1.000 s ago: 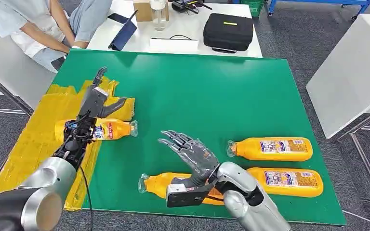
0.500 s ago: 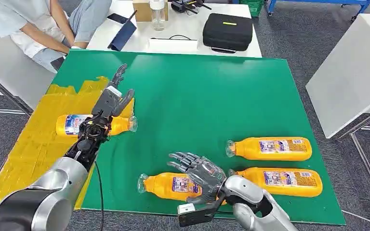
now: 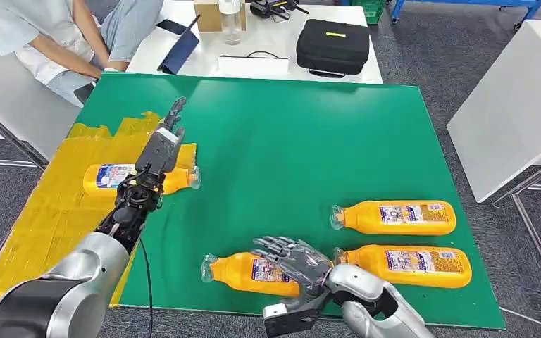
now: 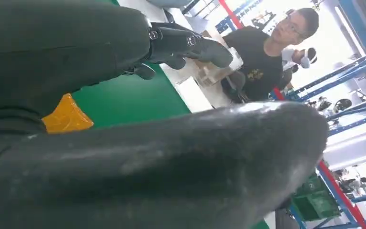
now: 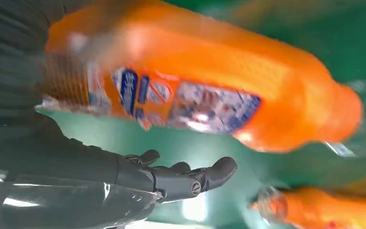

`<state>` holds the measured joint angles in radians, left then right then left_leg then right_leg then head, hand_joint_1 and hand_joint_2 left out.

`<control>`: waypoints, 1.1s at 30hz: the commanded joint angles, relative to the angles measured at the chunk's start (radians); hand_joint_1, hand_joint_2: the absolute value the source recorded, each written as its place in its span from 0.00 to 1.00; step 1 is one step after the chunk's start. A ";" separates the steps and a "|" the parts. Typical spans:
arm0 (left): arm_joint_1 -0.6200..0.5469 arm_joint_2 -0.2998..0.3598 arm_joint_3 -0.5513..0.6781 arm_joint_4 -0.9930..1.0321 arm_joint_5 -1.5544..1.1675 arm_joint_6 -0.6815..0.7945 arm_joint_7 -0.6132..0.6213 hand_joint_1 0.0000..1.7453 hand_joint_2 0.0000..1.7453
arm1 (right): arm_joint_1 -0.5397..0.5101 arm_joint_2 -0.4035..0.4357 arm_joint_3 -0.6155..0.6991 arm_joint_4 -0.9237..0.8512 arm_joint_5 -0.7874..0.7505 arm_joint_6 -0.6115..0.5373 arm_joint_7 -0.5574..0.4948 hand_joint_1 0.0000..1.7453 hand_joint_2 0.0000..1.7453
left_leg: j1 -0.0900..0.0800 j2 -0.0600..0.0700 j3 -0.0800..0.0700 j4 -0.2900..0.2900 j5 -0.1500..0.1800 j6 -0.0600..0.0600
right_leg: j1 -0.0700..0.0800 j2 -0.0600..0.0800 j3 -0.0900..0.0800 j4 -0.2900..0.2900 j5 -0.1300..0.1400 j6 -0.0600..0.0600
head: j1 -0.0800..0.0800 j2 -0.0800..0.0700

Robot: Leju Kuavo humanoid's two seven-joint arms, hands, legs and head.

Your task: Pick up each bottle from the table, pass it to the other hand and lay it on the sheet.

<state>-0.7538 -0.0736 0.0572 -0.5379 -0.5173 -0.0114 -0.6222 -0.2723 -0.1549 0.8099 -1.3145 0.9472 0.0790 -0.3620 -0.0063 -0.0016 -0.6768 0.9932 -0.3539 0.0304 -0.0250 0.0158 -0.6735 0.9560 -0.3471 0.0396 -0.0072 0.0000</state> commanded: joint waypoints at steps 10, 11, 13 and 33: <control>-0.035 -0.011 -0.016 0.089 0.007 -0.005 0.005 0.00 0.00 | -0.115 0.045 0.106 0.333 0.032 0.030 0.071 0.00 1.00 | 0.001 0.000 0.010 0.000 -0.003 -0.002 | 0.002 -0.002 0.010 -0.001 -0.003 -0.003 | 0.000 0.000; -0.035 -0.011 -0.016 0.089 0.007 -0.005 0.005 0.00 0.00 | -0.115 0.045 0.106 0.333 0.032 0.030 0.071 0.00 1.00 | 0.002 0.000 0.013 0.001 -0.005 -0.003 | 0.002 -0.003 0.013 0.000 -0.005 -0.004 | 0.000 0.000; -0.034 -0.012 -0.015 0.090 0.007 -0.007 0.006 0.00 0.00 | -0.118 0.042 0.109 0.341 0.037 0.035 0.087 0.00 1.00 | 0.001 0.001 0.012 0.000 -0.003 -0.002 | 0.002 -0.002 0.011 -0.001 -0.003 -0.004 | 0.000 0.000; -0.026 -0.025 -0.015 0.097 0.020 -0.017 0.009 0.00 0.00 | -0.117 0.036 0.130 0.383 0.039 0.062 0.117 1.00 1.00 | 0.002 0.000 0.023 -0.001 -0.004 -0.008 | 0.003 -0.004 0.021 -0.002 -0.004 -0.006 | 0.000 0.000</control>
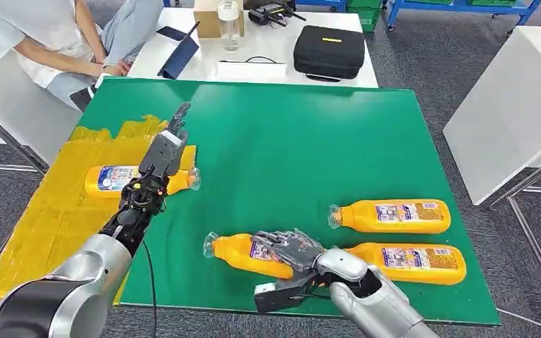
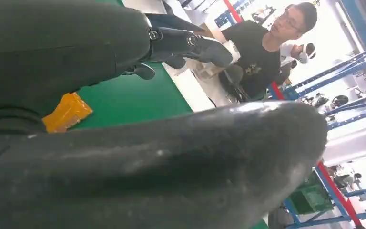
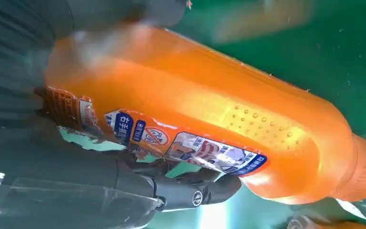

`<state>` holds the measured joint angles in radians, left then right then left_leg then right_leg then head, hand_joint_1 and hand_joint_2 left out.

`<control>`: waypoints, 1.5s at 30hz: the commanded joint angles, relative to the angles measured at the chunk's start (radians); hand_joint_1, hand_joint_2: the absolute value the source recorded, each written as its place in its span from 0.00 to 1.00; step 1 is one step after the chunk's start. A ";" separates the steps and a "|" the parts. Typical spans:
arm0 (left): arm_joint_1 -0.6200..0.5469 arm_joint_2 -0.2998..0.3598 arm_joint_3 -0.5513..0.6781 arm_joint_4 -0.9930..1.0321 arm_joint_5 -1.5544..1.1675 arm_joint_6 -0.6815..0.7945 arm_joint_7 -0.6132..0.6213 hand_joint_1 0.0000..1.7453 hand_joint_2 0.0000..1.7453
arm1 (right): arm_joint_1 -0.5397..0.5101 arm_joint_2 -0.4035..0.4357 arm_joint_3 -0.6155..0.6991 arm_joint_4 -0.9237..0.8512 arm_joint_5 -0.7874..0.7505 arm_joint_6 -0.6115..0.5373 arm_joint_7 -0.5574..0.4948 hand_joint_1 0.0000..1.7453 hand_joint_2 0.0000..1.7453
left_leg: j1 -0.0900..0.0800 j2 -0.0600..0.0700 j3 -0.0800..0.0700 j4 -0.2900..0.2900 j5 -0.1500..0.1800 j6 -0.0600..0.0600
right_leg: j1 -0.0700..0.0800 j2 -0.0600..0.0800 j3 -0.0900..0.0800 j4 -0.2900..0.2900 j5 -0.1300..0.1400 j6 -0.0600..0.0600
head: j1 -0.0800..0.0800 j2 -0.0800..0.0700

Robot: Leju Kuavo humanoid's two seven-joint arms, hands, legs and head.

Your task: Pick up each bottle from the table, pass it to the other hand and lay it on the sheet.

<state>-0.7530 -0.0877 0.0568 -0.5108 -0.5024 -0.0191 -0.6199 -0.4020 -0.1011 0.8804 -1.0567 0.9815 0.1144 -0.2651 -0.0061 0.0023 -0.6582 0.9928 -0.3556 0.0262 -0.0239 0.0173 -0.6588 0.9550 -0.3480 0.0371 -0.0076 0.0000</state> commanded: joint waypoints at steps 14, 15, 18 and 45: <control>-0.005 -0.006 -0.019 0.042 0.018 -0.012 0.010 0.00 1.00 | 0.082 0.039 -0.144 -0.011 0.009 -0.147 0.033 1.00 1.00 | 0.001 -0.003 0.004 0.000 -0.001 -0.003 | 0.002 -0.005 0.005 0.000 -0.002 -0.003 | 0.000 0.000; -0.003 -0.006 -0.020 0.041 0.019 -0.011 0.007 0.00 1.00 | 0.093 0.044 -0.164 -0.037 0.015 -0.163 0.036 1.00 1.00 | 0.002 -0.003 0.004 0.000 -0.002 -0.003 | 0.002 -0.004 0.005 0.000 -0.003 -0.003 | 0.000 0.000; 0.001 -0.005 -0.021 0.039 0.022 -0.009 0.002 0.00 1.00 | 0.110 0.051 -0.197 -0.081 0.015 -0.161 0.041 1.00 1.00 | 0.001 -0.003 0.003 0.001 -0.002 -0.003 | 0.002 -0.004 0.004 0.001 -0.003 -0.003 | 0.001 0.000; 0.112 0.023 -0.045 -0.125 0.066 -0.013 -0.010 0.00 1.00 | 0.241 0.156 -0.517 -0.245 -0.240 -0.358 -0.090 1.00 1.00 | 0.002 0.000 -0.003 0.004 -0.006 -0.002 | 0.002 -0.001 0.000 0.005 -0.006 -0.005 | 0.000 0.000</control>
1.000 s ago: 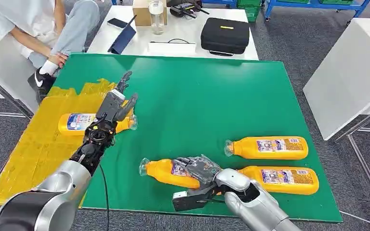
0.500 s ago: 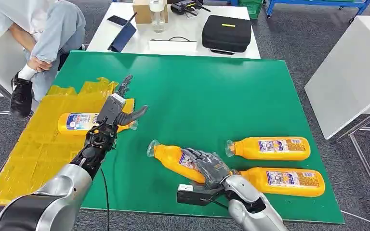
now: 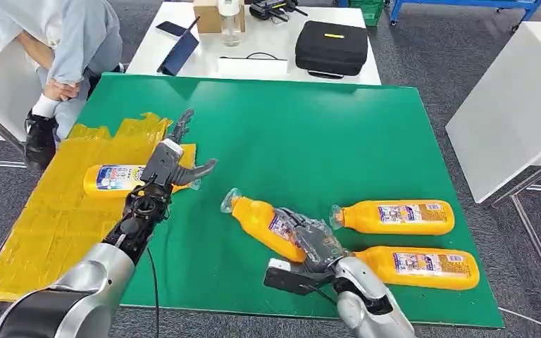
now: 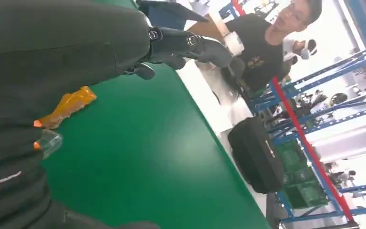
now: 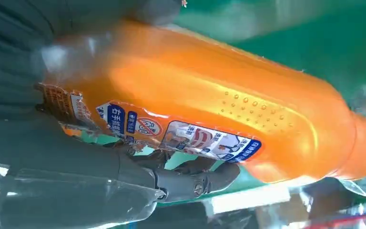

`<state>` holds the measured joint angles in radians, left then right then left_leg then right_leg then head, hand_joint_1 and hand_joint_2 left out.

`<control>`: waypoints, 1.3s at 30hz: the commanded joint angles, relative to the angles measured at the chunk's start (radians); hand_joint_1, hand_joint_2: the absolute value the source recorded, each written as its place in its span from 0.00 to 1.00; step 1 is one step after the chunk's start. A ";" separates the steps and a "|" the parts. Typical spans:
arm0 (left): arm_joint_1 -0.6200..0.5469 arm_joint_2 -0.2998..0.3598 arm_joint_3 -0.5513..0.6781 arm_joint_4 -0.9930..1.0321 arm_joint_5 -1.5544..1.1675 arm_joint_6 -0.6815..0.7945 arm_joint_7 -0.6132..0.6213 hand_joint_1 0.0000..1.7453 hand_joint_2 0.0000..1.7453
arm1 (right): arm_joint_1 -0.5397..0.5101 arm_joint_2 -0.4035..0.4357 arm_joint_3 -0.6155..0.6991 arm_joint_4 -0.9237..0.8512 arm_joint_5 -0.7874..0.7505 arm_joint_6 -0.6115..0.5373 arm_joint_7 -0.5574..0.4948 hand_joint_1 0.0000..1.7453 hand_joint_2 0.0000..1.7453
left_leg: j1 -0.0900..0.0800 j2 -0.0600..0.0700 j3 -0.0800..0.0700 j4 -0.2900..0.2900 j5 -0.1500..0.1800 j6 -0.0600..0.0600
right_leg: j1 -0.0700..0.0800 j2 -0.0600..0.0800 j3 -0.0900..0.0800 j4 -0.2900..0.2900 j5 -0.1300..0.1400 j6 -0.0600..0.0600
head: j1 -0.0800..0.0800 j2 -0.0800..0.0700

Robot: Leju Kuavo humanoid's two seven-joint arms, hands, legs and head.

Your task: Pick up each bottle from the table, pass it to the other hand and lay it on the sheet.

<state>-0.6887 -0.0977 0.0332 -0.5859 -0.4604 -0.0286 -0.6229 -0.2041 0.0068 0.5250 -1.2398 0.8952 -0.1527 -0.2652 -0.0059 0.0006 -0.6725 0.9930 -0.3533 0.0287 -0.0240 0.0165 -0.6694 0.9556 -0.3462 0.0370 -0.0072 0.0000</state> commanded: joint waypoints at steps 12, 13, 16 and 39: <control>-0.002 0.010 0.214 0.022 0.377 0.112 -0.008 0.00 1.00 | 0.079 0.102 -0.287 -0.038 -0.316 -0.270 -0.199 1.00 1.00 | 0.001 0.000 0.009 0.004 -0.008 -0.004 | 0.002 -0.002 0.008 0.004 -0.007 -0.004 | 0.000 0.000; -0.005 0.011 0.244 0.027 0.425 0.124 0.001 0.00 1.00 | 0.072 0.105 -0.293 -0.027 -0.332 -0.287 -0.208 1.00 1.00 | 0.001 0.000 0.004 0.001 -0.003 -0.002 | 0.001 -0.001 0.003 0.001 -0.003 -0.002 | 0.000 0.000; -0.006 0.019 0.253 0.035 0.448 0.134 0.009 0.00 1.00 | 0.066 0.108 -0.298 -0.020 -0.352 -0.301 -0.222 1.00 1.00 | 0.001 0.001 0.004 0.001 -0.003 -0.002 | 0.001 0.000 0.003 0.001 -0.003 -0.002 | 0.000 0.000; 0.014 0.007 -0.310 -0.223 0.474 -0.396 0.251 0.00 1.00 | -0.095 0.147 -0.287 0.100 -0.687 -0.179 -0.410 1.00 1.00 | 0.001 -0.001 0.005 0.002 -0.005 -0.002 | 0.001 -0.001 0.004 0.001 -0.004 -0.002 | 0.000 0.000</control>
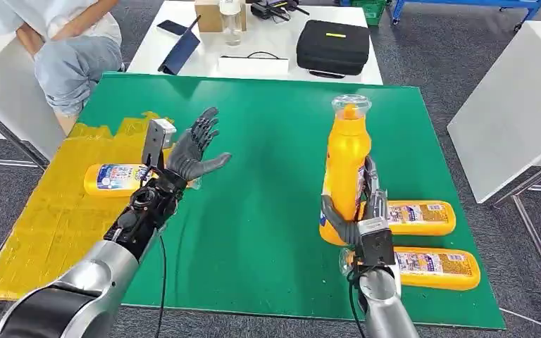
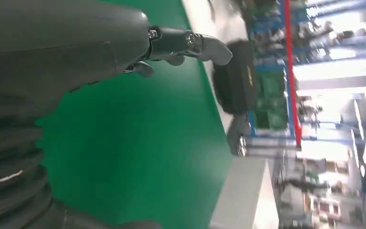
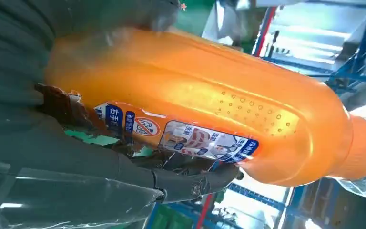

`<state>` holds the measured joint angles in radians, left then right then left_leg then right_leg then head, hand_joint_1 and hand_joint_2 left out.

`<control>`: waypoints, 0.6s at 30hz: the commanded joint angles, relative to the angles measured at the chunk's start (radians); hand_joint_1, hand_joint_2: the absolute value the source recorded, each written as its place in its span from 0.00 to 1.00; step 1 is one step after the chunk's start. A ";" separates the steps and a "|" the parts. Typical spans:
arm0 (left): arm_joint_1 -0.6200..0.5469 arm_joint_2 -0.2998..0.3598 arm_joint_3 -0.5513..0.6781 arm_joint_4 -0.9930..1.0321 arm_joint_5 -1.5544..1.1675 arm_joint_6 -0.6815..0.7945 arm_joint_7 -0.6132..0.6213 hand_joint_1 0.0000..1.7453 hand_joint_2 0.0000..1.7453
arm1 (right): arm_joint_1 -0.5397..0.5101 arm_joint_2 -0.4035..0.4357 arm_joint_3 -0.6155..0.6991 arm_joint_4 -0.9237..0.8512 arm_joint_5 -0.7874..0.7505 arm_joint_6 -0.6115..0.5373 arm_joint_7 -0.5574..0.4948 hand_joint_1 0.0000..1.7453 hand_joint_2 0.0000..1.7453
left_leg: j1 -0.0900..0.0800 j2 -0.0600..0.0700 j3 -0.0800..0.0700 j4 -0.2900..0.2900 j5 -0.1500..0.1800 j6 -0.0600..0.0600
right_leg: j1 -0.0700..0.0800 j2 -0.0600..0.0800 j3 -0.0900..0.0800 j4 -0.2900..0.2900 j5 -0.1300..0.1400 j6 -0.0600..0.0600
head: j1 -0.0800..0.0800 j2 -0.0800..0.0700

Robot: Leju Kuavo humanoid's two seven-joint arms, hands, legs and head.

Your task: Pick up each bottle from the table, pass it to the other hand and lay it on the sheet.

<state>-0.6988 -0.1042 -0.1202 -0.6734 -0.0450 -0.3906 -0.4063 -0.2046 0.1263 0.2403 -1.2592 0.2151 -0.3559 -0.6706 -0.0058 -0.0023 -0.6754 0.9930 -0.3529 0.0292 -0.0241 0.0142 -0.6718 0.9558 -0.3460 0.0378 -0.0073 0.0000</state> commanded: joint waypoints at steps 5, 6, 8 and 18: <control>0.040 0.040 -0.177 -0.239 0.185 -0.100 0.103 0.00 1.00 | -0.104 0.037 0.016 0.127 0.017 0.033 0.008 1.00 1.00 | 0.001 0.002 0.004 0.001 -0.003 -0.002 | 0.001 0.001 0.004 0.001 -0.002 -0.002 | 0.000 0.000; 0.048 0.046 -0.184 -0.268 0.199 -0.105 0.114 0.00 1.00 | -0.103 0.037 0.018 0.127 0.022 0.034 0.010 1.00 1.00 | 0.002 0.003 0.011 0.005 -0.009 -0.004 | 0.002 0.001 0.010 0.004 -0.007 -0.004 | 0.000 0.000; 0.057 0.051 -0.193 -0.295 0.206 -0.104 0.124 0.00 1.00 | -0.102 0.036 0.021 0.132 0.030 0.031 0.011 1.00 1.00 | 0.001 0.003 0.010 0.004 -0.008 -0.004 | 0.002 0.002 0.009 0.004 -0.006 -0.004 | 0.000 0.000; 0.108 0.052 -0.274 -0.354 0.209 -0.080 0.136 0.00 1.00 | -0.127 0.038 0.042 0.184 0.073 -0.001 0.003 1.00 1.00 | 0.000 0.002 0.006 0.001 -0.004 -0.002 | 0.001 0.001 0.005 0.001 -0.003 -0.002 | 0.000 0.000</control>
<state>-0.6079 -0.0896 -0.2945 -0.9839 0.1678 -0.4910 -0.2785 -0.2648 0.1629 0.2464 -1.1845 0.2713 -0.3365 -0.6626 -0.0058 -0.0029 -0.6764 0.9930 -0.3530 0.0291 -0.0241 0.0141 -0.6722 0.9558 -0.3463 0.0377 -0.0072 0.0000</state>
